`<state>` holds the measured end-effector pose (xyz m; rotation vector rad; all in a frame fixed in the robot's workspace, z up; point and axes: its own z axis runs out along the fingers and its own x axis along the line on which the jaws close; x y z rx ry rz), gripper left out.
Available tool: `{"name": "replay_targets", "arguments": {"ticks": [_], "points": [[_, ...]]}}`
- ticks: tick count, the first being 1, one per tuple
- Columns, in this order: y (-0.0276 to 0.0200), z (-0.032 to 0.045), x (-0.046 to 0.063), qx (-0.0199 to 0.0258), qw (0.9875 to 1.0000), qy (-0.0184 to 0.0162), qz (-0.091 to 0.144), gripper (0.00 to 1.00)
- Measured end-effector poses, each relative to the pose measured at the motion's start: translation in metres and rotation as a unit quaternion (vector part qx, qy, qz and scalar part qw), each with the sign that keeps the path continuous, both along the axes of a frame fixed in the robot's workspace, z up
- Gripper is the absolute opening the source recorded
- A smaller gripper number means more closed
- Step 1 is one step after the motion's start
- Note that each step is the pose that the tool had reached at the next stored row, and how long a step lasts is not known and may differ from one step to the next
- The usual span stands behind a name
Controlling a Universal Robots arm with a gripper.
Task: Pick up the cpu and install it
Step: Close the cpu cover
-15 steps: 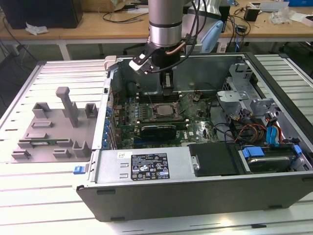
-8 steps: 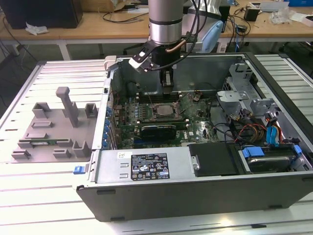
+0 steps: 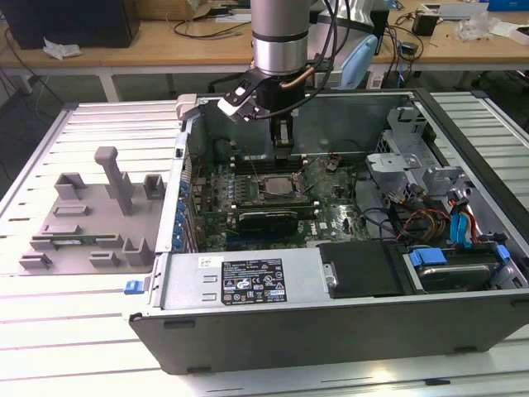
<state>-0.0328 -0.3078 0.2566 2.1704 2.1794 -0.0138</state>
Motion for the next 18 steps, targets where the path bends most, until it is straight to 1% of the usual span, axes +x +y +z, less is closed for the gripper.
{"name": "replay_targets", "arguments": {"ticks": [2, 3, 5, 9, 16, 18], "points": [[0.0000, 0.0006, 0.000, -0.0001, 1.0000, 0.0001, 0.000, 0.11], [0.0000, 0.0023, 0.000, 0.0000, 1.0000, 0.0000, 0.000, 0.11], [0.0000, 0.0085, 0.000, 0.0000, 1.0000, 0.0000, 0.000, 0.11], [0.0000, 0.0156, 0.000, 0.0000, 1.0000, 0.0000, 0.000, 0.11], [0.0000, 0.0164, 0.000, 0.0000, 1.0000, 0.0000, 0.000, 0.11], [0.0000, 0.0164, 0.003, 0.0000, 1.0000, 0.0000, 0.000, 0.11]]}}
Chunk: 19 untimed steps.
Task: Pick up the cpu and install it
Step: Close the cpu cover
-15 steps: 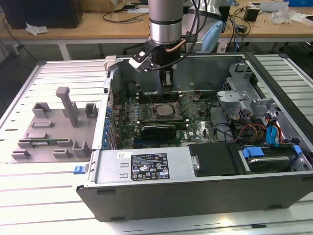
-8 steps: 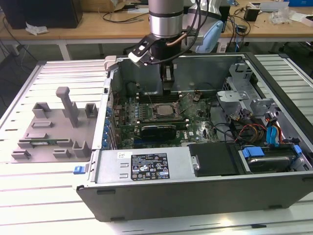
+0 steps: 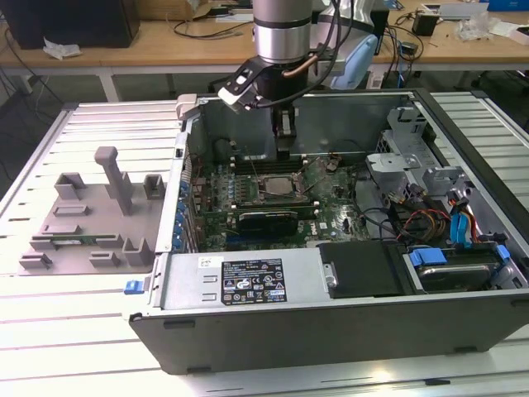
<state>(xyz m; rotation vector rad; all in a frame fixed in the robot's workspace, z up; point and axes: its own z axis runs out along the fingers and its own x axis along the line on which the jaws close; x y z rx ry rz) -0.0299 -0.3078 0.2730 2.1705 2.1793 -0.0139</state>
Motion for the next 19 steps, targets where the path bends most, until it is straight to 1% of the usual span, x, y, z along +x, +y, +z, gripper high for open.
{"name": "replay_targets", "arguments": {"ticks": [8, 19], "points": [[-0.0001, 0.0000, 0.015, 0.0000, 1.0000, 0.0000, 0.000, 0.11], [-0.0006, -0.0001, 0.042, 0.0001, 1.0000, -0.0001, 0.000, 0.11]]}}
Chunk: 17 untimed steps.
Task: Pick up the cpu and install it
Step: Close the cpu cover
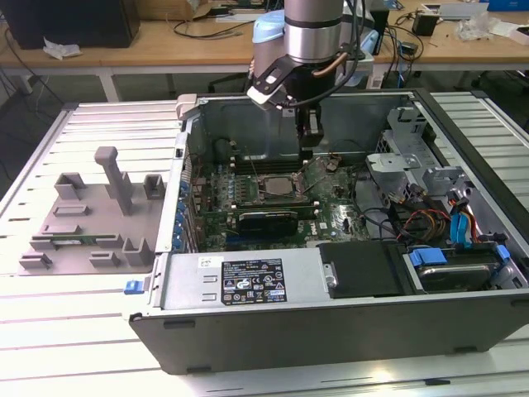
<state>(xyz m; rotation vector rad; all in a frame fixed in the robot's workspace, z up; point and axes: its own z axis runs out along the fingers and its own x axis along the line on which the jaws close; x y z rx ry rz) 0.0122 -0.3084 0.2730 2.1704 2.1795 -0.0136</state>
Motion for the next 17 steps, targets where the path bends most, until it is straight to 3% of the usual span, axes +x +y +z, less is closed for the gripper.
{"name": "replay_targets", "arguments": {"ticks": [15, 17], "points": [[0.0000, 0.0075, 0.0013, 0.0000, 1.0000, 0.0000, 0.000, 0.11], [0.0000, 0.0075, 0.0060, -0.0001, 1.0000, 0.0001, 0.000, 0.11]]}}
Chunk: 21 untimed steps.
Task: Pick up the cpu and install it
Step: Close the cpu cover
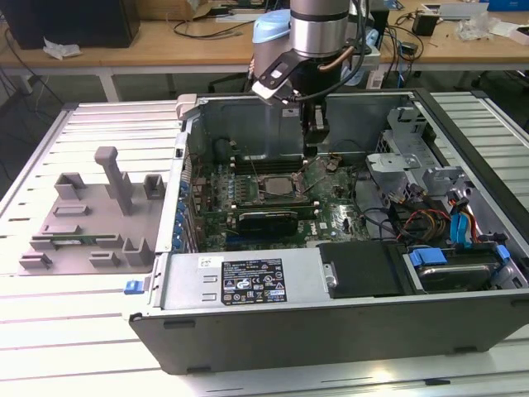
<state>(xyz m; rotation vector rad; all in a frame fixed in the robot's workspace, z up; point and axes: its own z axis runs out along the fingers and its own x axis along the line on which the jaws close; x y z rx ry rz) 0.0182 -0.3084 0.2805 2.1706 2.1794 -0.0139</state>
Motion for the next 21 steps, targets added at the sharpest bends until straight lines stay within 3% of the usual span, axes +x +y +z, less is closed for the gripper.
{"name": "replay_targets", "arguments": {"ticks": [5, 11, 15, 21], "points": [[-0.0002, 0.0000, 0.012, 0.0000, 1.0000, 0.0003, 0.000, 0.11], [-0.0013, -0.0007, 0.038, 0.0001, 1.0000, 0.0038, 0.000, 0.11], [-0.0014, -0.0084, 0.043, 0.0001, 1.0000, 0.0063, 0.000, 0.11], [-0.0014, -0.0088, 0.044, 0.0000, 1.0000, 0.0064, 0.000, 0.11]]}}
